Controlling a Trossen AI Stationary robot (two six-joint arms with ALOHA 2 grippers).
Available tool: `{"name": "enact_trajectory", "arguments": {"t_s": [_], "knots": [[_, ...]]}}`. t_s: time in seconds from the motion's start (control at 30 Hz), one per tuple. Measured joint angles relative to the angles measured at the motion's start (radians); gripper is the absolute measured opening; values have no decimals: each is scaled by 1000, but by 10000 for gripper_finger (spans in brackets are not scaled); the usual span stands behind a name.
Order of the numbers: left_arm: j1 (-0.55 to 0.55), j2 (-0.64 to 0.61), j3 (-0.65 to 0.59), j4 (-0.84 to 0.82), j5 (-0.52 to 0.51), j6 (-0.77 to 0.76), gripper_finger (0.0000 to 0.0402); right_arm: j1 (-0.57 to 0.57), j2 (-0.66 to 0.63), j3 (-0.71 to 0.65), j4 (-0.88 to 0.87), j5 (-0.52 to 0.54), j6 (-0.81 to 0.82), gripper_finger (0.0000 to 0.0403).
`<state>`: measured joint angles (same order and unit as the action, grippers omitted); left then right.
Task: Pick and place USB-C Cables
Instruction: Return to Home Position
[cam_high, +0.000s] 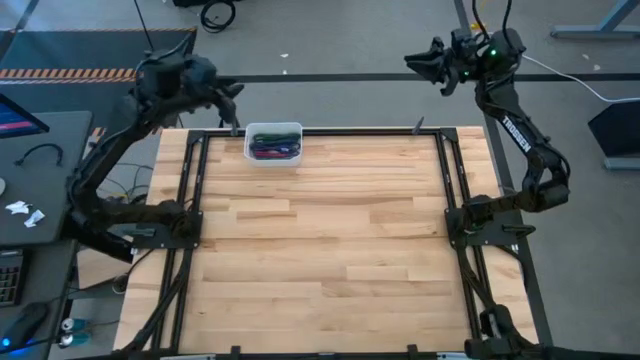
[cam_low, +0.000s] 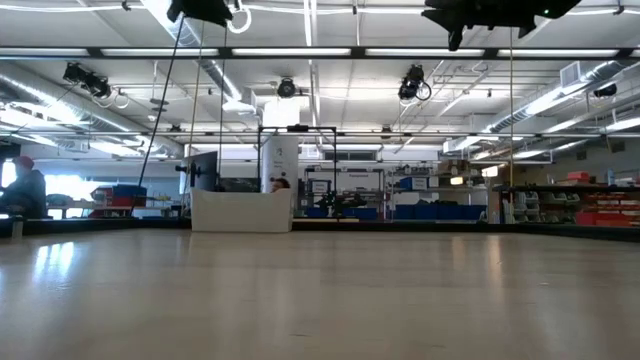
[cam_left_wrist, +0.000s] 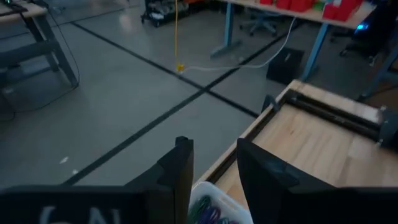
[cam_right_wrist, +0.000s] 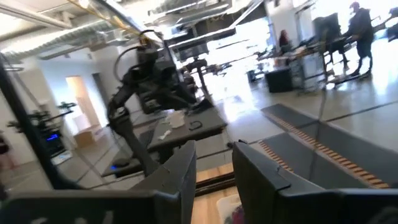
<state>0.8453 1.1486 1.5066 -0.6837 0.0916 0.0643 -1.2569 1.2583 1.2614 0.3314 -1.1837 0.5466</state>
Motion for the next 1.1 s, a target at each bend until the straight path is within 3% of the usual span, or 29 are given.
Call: {"name": "enact_trajectory", "arguments": {"t_s": [0.2,0.5,0.83,1.1], "knots": [[-15,-48,-38,56,0,-57,128,14,-109,-80,-15,123,-45,74],[-53,-70,-184,243,1,-124,128,73,-363,-331,-27,139,65,8],[-57,-70,-253,382,0,-214,128,191,-713,-645,-4,306,133,4],[-60,-69,-253,392,1,-238,128,288,-839,-852,59,326,166,2]]}}
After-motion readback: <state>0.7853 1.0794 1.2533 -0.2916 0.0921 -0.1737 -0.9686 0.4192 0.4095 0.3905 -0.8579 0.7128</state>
